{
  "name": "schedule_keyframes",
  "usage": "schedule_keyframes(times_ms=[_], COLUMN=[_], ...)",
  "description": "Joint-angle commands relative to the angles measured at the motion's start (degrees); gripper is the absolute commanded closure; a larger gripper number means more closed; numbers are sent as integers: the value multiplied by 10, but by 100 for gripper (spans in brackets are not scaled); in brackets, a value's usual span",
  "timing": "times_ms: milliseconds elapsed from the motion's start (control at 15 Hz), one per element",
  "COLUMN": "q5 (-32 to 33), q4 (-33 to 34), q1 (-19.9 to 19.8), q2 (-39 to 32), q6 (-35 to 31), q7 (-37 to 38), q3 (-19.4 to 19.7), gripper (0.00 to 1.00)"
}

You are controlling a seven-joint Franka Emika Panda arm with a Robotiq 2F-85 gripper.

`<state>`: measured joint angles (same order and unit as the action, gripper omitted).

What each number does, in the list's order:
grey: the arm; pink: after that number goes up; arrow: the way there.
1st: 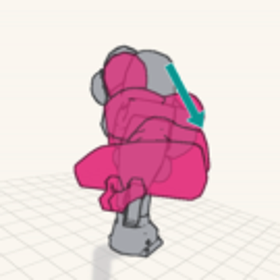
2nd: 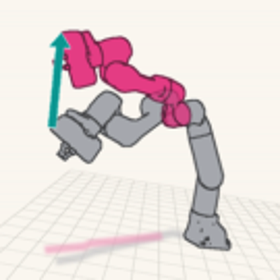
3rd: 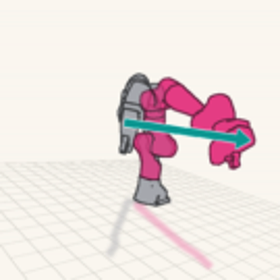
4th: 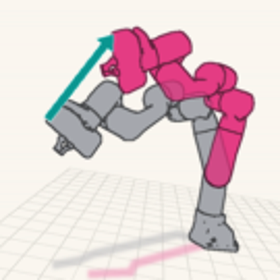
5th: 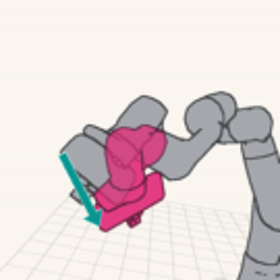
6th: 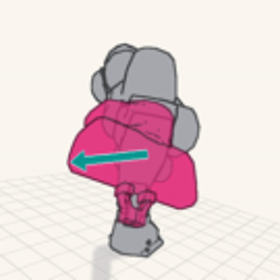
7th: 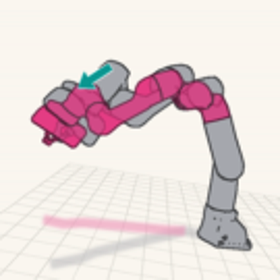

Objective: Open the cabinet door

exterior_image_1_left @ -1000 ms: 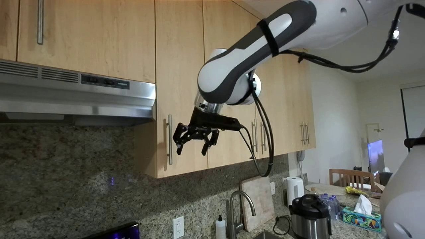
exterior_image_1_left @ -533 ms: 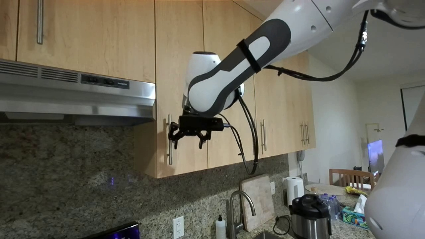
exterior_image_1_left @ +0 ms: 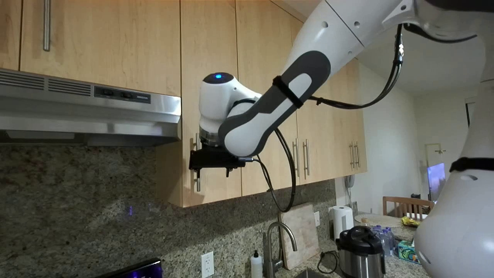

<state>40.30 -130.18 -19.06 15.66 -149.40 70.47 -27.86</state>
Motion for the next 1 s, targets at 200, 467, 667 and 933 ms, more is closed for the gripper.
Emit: schedule_keyframes(times_ms=[200,467,667,933], q5=[189,243,291,360], q4=[24,48,69,111], q1=[-69,-80,-84,25], q2=[-10,-45,-70,-124], q6=[17,20,34,110], q7=[218,261,283,287], q3=[-72,-90,-102,-16], gripper=[0,0,0,0])
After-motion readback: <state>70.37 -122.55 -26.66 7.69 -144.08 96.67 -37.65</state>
